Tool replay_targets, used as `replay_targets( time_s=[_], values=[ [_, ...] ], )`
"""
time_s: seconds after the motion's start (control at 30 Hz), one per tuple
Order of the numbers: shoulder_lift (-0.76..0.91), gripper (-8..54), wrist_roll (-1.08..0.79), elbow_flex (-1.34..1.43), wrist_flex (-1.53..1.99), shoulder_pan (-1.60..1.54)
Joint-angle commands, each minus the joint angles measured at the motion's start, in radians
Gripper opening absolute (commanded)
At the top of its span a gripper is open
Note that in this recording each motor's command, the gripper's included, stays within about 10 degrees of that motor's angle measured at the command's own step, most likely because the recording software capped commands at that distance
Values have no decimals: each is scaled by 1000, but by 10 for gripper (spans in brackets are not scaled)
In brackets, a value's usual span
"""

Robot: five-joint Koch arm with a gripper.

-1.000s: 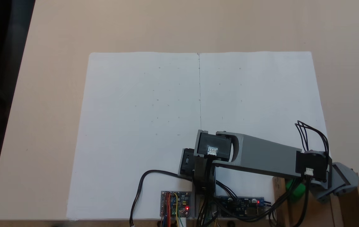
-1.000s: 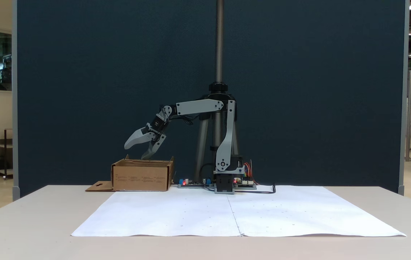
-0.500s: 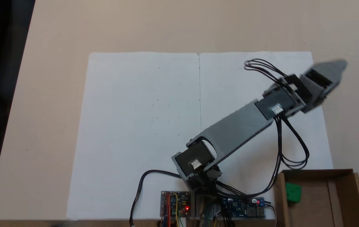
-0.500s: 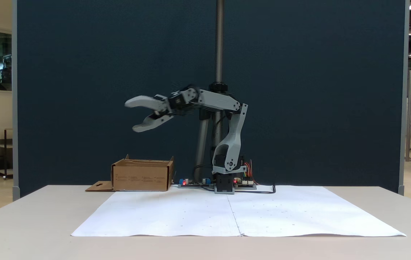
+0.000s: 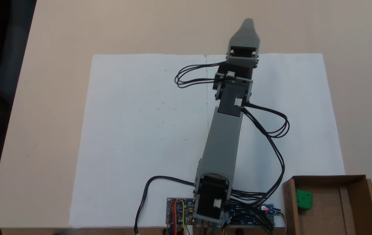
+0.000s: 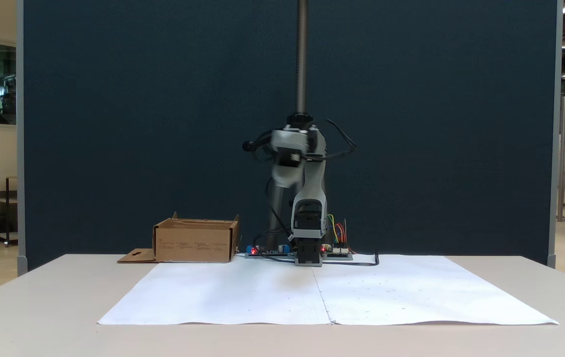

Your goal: Grasp a green dice and put it in the bin.

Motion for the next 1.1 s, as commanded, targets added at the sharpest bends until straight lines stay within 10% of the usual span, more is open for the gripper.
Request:
replay_targets(
  time_s=[0.0,1.07],
  values=[
    [77,444,69,38,-138,-83],
    [293,430,-37,1129,-1165,-169]
  ],
)
